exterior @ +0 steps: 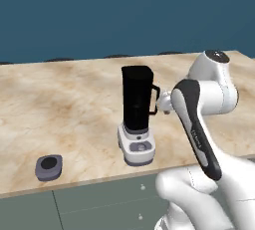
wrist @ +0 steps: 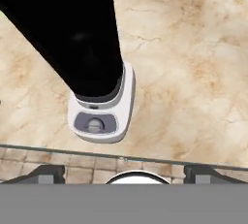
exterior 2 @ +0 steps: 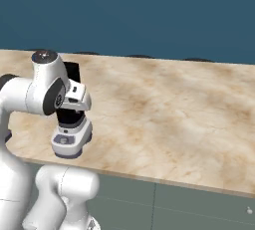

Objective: Close the lid blender by securely placing the lid on top.

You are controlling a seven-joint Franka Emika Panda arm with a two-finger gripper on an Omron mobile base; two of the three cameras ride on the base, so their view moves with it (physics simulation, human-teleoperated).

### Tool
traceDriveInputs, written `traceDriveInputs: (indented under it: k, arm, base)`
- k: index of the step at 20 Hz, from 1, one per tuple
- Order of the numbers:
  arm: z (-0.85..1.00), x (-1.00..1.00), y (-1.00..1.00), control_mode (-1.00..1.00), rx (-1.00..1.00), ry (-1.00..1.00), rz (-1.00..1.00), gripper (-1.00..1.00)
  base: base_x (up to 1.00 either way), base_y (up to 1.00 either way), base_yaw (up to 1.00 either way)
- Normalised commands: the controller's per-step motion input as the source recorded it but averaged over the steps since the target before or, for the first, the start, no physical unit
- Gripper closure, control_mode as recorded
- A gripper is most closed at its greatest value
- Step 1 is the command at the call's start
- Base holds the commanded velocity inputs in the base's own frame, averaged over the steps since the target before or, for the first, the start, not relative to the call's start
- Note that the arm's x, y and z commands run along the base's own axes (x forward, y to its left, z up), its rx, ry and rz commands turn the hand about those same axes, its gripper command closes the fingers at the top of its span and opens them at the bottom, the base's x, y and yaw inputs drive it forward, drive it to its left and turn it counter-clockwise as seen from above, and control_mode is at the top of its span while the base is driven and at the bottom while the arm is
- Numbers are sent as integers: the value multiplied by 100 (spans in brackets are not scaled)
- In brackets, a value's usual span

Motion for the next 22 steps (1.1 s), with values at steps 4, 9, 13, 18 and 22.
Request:
traceDriveInputs:
  k: [4, 9, 13, 18, 22]
  arm:
    - [0, -65, 100, -100, 0, 1, -4, -100]
    - [0, -21, 100, -100, 0, 10, 0, -100]
    - [-2, -1, 100, -100, 0, 9, 6, -100]
    - [-41, 4, 100, -100, 0, 9, 7, -100]
    - [-58, 3, 27, -100, -19, 0, 1, -100]
  base:
    - [0, 0, 0]
    - [0, 0, 0]
    - [0, 0, 0]
    - [0, 0, 0]
    - [0, 0, 0]
